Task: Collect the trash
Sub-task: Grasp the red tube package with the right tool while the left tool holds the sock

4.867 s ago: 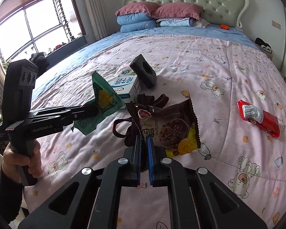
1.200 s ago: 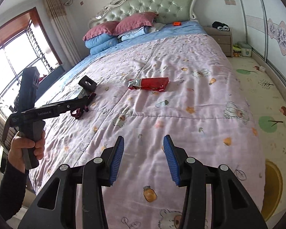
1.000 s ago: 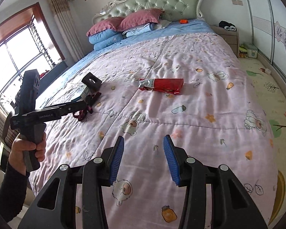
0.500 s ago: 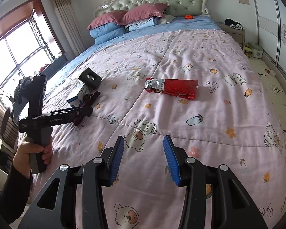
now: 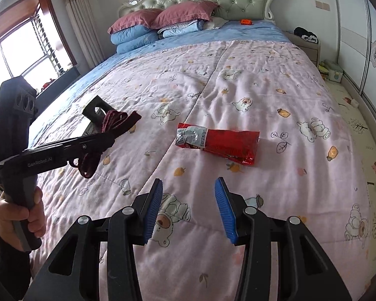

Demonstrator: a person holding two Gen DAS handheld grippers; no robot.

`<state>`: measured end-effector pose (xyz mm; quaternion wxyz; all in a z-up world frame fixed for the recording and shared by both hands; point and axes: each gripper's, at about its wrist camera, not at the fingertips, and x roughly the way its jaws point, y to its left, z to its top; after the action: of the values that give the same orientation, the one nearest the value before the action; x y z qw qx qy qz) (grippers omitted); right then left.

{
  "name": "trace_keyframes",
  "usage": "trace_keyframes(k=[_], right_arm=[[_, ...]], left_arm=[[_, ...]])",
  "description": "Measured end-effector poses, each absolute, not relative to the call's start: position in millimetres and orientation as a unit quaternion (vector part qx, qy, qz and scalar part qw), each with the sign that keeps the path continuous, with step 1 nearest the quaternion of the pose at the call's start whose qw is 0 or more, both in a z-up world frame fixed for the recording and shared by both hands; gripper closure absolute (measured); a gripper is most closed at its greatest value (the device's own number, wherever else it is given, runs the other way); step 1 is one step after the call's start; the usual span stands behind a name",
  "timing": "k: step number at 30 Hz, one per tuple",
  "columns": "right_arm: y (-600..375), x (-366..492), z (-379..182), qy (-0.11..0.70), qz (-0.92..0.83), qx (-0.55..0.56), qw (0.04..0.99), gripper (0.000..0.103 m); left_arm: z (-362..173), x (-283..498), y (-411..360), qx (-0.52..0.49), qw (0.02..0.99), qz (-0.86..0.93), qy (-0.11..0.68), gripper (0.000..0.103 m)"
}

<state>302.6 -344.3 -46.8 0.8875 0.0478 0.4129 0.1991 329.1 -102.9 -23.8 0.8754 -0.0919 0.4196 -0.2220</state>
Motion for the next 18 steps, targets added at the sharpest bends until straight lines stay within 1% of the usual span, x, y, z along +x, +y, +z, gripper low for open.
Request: trace_keyframes(k=[5, 8, 10, 12, 13, 18], right_arm=[[-336, 334, -53, 0.437, 0.181, -0.009, 0.881, 0.060], [-329, 346, -54, 0.438, 0.180, -0.054, 0.879, 0.059], [-322, 354, -57, 0.436, 0.174, -0.092, 0.878, 0.054], [-317, 364, -60, 0.434, 0.156, -0.121, 0.879, 0.045], [-315, 368, -62, 0.436, 0.157, -0.128, 0.877, 0.043], [-302, 388, -73, 0.439, 0.154, -0.156, 0.872, 0.041]], left_arm=[[-32, 341, -116, -0.128, 0.866, -0.236, 0.421, 0.073], [-43, 340, -119, -0.099, 0.874, -0.232, 0.416, 0.073], [-48, 343, -119, -0.086, 0.876, -0.223, 0.419, 0.072], [-47, 346, -115, -0.090, 0.876, -0.227, 0.417, 0.072], [-46, 346, -114, -0.090, 0.877, -0.229, 0.413, 0.072], [-49, 343, -106, -0.083, 0.881, -0.230, 0.405, 0.072]])
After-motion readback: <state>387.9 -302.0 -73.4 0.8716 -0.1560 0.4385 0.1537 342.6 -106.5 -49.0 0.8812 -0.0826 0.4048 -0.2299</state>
